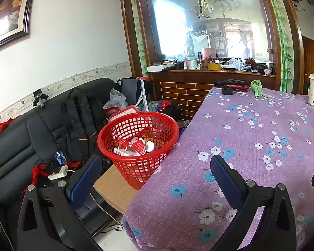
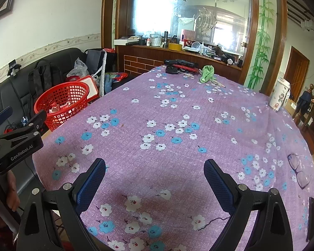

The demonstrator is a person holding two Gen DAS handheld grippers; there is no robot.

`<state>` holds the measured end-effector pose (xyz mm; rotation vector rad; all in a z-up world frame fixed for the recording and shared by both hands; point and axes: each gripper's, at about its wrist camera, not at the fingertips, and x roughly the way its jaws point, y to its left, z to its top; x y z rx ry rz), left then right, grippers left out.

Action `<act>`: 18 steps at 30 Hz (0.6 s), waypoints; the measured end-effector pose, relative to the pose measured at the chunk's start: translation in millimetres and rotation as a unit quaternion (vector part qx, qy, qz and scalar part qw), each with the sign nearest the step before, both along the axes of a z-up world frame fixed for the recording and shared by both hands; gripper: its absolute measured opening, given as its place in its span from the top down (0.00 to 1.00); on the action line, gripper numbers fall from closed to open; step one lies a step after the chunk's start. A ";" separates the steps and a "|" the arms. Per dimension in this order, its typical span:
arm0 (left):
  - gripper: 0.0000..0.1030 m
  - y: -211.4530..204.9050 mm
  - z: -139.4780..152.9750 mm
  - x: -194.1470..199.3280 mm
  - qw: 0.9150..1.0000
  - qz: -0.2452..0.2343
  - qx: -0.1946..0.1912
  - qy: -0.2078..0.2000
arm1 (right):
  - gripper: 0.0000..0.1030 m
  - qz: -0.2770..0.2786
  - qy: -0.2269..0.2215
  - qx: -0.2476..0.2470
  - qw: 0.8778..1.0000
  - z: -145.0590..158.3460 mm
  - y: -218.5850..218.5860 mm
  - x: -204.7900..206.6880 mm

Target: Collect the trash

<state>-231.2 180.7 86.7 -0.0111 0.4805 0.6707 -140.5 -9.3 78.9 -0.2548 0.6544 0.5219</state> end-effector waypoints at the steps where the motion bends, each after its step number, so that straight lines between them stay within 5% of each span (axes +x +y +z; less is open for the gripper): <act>1: 0.00 -0.1 0.0 0.0 1.000 0.000 0.000 0.000 | 0.06 0.000 0.001 0.000 1.000 -0.5 -0.2 0.5; 12: 0.00 -3.6 -3.5 8.1 1.000 -0.019 -0.001 0.015 | 0.04 -0.014 0.013 0.001 1.000 -4.4 -6.8 12.2; 18: 0.00 -31.8 -0.2 51.6 0.993 -0.107 -0.030 0.043 | 0.04 -0.094 0.051 0.013 0.994 -14.7 -56.1 54.8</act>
